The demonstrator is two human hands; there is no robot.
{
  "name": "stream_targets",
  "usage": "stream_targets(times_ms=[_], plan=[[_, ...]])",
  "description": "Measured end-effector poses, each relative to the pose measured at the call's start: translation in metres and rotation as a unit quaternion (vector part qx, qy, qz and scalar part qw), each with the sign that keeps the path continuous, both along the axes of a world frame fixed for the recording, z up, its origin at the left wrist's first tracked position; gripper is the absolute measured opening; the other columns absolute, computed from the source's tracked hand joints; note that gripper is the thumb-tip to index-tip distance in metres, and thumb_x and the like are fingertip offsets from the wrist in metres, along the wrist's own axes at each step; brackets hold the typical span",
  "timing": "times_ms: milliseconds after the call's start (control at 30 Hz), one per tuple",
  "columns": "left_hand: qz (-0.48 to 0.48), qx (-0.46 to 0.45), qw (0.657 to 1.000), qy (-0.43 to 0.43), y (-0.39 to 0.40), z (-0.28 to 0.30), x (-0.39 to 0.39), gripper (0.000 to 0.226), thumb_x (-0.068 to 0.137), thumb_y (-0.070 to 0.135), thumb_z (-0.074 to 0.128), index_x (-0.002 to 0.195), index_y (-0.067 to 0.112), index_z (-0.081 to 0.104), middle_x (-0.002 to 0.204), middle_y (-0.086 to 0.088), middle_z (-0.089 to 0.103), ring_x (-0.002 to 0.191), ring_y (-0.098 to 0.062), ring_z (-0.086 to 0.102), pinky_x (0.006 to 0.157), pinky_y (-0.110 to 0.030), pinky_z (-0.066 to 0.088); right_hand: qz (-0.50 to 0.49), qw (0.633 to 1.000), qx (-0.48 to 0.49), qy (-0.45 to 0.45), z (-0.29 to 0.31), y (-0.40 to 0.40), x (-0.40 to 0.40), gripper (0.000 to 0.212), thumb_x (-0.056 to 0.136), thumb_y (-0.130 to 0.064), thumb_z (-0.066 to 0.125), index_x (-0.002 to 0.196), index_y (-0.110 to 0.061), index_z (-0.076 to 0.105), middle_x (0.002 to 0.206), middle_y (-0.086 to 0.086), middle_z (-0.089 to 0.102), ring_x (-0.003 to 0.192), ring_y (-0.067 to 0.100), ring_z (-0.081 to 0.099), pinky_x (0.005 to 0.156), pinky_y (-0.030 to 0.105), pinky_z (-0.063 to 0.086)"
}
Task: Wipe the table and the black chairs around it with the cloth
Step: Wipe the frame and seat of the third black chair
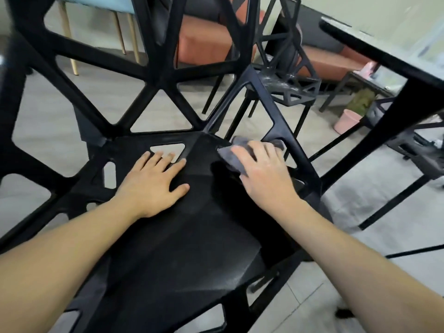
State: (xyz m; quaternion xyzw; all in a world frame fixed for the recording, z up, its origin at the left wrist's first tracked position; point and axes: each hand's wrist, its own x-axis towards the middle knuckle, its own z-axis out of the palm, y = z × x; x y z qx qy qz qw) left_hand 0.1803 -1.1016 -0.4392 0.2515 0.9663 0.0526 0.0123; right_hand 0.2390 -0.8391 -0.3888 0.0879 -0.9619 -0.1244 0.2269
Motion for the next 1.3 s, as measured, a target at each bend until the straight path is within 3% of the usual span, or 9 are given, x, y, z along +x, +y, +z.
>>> stream_targets(times_ms=[100,233,400,567,833,967,1067,1167,1300], plan=[[0.005,-0.012,1.0,-0.009,0.004,-0.003,0.004,0.094,0.076,0.078,-0.009,0.159,0.036,0.001,0.167,0.001,0.011,0.155,-0.021,-0.003,0.125,-0.044,-0.004,0.018,0.998,-0.036,-0.049,0.0,0.033,-0.006,0.053,0.083,-0.036,0.055,0.132,-0.015,0.056,0.123,0.007,0.06,0.113,0.033,0.055,0.097,0.044,0.044],[0.005,-0.02,1.0,-0.006,0.01,-0.002,0.004,0.096,0.076,0.08,-0.008,0.16,0.032,-0.003,0.166,-0.004,0.012,0.155,-0.023,-0.004,0.124,-0.047,-0.006,0.022,0.997,-0.003,-0.072,-0.011,0.025,-0.039,0.055,0.077,-0.025,0.072,0.127,-0.01,0.058,0.118,0.012,0.06,0.109,0.037,0.055,0.093,0.048,0.046],[0.013,-0.019,1.0,0.004,0.015,-0.004,0.001,0.097,0.076,0.081,-0.006,0.16,0.032,-0.002,0.166,-0.004,0.013,0.154,-0.023,-0.001,0.124,-0.047,-0.006,0.016,0.996,0.007,-0.091,-0.007,-0.005,-0.093,0.045,0.085,-0.024,0.065,0.126,-0.01,0.053,0.117,0.015,0.055,0.108,0.039,0.051,0.095,0.049,0.041],[0.019,-0.015,1.0,0.013,0.015,-0.006,0.0,0.095,0.077,0.081,-0.007,0.16,0.033,0.002,0.165,-0.001,0.017,0.154,-0.021,0.002,0.125,-0.045,-0.004,-0.024,0.991,-0.096,-0.087,-0.01,-0.055,-0.144,0.043,0.093,-0.03,0.059,0.131,-0.013,0.051,0.125,0.014,0.053,0.114,0.037,0.05,0.095,0.045,0.041],[0.029,-0.011,0.999,0.006,0.016,-0.002,0.001,0.08,0.089,0.07,0.007,0.16,0.032,0.008,0.161,0.001,0.024,0.153,-0.021,0.006,0.125,-0.044,-0.003,0.007,0.972,-0.209,-0.109,-0.028,-0.038,0.001,0.044,0.082,-0.046,0.048,0.119,-0.023,0.056,0.109,0.002,0.053,0.096,0.027,0.045,0.09,0.042,0.042],[0.038,-0.003,0.999,0.004,0.018,0.0,0.002,0.069,0.097,0.062,0.014,0.16,0.033,0.01,0.163,0.0,0.023,0.154,-0.021,0.006,0.125,-0.044,-0.003,0.041,0.977,-0.153,-0.144,-0.019,-0.028,0.035,0.042,0.082,-0.043,0.051,0.119,-0.024,0.054,0.106,0.001,0.051,0.099,0.028,0.046,0.094,0.043,0.043],[0.037,-0.008,0.999,-0.001,0.016,0.002,0.004,0.069,0.097,0.063,0.012,0.16,0.035,0.01,0.165,0.0,0.02,0.154,-0.021,0.005,0.125,-0.043,-0.002,-0.064,0.987,-0.11,-0.096,-0.015,-0.009,0.024,0.042,0.083,-0.038,0.059,0.121,-0.021,0.055,0.109,0.006,0.053,0.099,0.032,0.05,0.088,0.047,0.046],[0.047,0.001,0.999,-0.001,0.017,0.003,0.002,0.067,0.098,0.062,0.014,0.16,0.035,0.009,0.166,-0.001,0.017,0.154,-0.021,0.003,0.125,-0.044,-0.003,-0.138,0.977,-0.161,-0.029,-0.019,-0.023,0.042,0.046,0.083,-0.041,0.06,0.125,-0.024,0.055,0.114,0.006,0.054,0.102,0.031,0.051,0.09,0.045,0.044],[0.074,-0.023,0.997,-0.003,0.025,-0.001,0.006,0.064,0.1,0.061,0.012,0.159,0.035,0.011,0.166,-0.002,0.016,0.154,-0.026,0.005,0.122,-0.056,-0.006,-0.053,0.957,-0.258,-0.124,-0.015,-0.046,0.094,0.056,0.079,-0.052,0.04,0.129,-0.03,0.051,0.118,-0.002,0.051,0.105,0.023,0.047,0.099,0.037,0.04]])
